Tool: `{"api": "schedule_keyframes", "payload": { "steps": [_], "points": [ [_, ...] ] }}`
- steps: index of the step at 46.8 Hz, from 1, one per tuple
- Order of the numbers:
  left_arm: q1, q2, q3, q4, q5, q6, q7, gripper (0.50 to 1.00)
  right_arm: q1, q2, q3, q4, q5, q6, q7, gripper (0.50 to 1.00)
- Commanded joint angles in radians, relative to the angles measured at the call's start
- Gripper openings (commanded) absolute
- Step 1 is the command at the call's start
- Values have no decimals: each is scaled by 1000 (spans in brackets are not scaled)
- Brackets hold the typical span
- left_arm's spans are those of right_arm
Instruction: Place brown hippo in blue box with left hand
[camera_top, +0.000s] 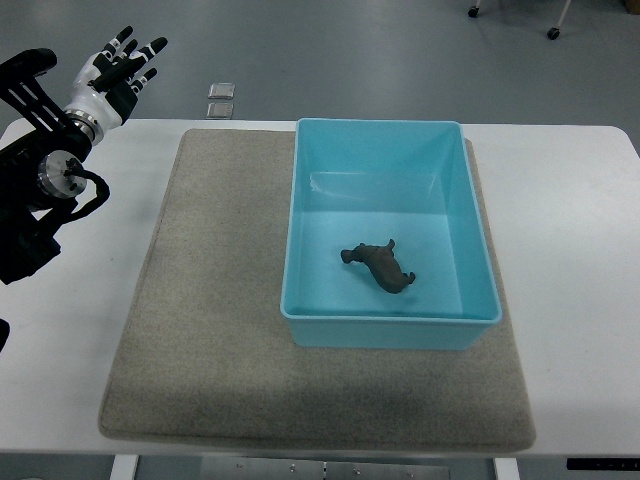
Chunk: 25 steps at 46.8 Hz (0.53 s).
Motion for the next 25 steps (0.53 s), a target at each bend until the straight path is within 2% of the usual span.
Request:
{"api": "schedule_keyframes", "payload": {
  "steps": [1, 25],
  "points": [
    [2, 1, -13, 0, 0, -3, 0, 994, 1, 0, 0, 0, -2, 0, 0, 936],
    [2, -1, -47, -2, 0, -3, 0, 994, -2, 0, -2, 8, 1, 11, -10, 936]
  ]
}}
